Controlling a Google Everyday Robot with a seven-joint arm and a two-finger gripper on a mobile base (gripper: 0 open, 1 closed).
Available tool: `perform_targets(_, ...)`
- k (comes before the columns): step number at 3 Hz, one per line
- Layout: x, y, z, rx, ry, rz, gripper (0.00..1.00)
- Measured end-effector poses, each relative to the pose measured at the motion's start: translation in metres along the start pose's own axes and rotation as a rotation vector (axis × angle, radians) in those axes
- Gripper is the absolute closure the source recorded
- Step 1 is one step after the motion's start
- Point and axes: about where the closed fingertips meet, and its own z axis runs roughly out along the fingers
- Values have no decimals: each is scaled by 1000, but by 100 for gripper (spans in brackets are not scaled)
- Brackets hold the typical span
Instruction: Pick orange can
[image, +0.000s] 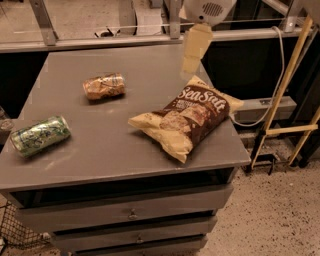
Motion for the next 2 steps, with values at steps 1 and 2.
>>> perform_targets(1, -42, -7, 29, -2, 5, -20, 0)
perform_targets(2, -42, -7, 29, -2, 5, -20, 0)
